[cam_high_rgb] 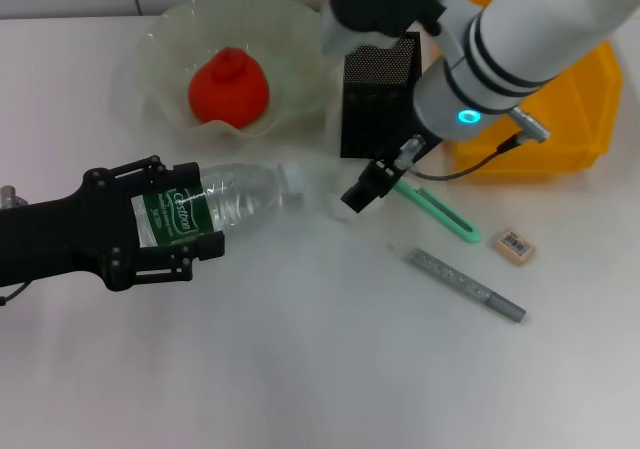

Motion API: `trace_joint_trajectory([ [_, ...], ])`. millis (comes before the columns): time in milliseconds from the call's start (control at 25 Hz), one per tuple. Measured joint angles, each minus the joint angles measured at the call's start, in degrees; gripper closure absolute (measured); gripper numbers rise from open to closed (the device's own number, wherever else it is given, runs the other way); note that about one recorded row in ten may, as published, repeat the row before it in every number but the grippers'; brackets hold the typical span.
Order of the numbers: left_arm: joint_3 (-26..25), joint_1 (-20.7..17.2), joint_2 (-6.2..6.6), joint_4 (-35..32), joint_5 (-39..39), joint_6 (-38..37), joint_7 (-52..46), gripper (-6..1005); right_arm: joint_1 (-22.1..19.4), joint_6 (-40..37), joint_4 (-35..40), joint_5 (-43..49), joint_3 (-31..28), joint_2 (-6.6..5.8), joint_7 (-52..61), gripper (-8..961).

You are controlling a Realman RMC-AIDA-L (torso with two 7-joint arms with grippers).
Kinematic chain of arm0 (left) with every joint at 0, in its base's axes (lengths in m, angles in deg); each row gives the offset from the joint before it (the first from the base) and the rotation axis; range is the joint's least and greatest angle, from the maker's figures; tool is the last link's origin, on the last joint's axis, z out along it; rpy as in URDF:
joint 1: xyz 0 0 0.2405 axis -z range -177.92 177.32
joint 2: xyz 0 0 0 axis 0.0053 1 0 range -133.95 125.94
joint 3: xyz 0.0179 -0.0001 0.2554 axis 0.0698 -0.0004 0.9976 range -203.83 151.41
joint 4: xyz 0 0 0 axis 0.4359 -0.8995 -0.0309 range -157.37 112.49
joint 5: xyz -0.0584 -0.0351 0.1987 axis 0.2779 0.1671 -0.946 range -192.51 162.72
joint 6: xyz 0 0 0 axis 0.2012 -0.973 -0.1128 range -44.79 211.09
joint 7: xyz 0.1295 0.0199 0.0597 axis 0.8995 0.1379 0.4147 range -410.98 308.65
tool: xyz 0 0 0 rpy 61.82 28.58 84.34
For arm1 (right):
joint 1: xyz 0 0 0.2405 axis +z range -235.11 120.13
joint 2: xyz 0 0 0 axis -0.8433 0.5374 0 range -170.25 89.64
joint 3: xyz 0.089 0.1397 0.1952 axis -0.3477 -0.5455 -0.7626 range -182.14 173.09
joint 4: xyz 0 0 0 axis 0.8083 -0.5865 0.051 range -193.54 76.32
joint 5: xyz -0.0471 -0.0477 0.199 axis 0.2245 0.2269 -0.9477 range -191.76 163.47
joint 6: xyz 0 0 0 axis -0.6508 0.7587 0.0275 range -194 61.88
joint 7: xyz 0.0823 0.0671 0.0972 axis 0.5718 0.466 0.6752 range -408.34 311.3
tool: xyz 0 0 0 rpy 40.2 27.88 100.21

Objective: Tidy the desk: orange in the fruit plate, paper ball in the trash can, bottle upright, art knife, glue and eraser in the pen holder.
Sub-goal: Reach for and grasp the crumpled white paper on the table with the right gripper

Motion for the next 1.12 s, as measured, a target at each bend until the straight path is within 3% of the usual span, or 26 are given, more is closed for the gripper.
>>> trace_joint_trajectory([
  [440,0.1,0.0,-0.03,0.0,0.0,0.0,0.0,167,0.2,7.8,-3.6,-0.1,5.2,0.2,0.9,219],
  [1120,0.4,0.0,-0.3,0.0,0.0,0.7,-0.2,171,1.8,9.3,-7.7,-1.8,6.1,0.21,1.5,238],
])
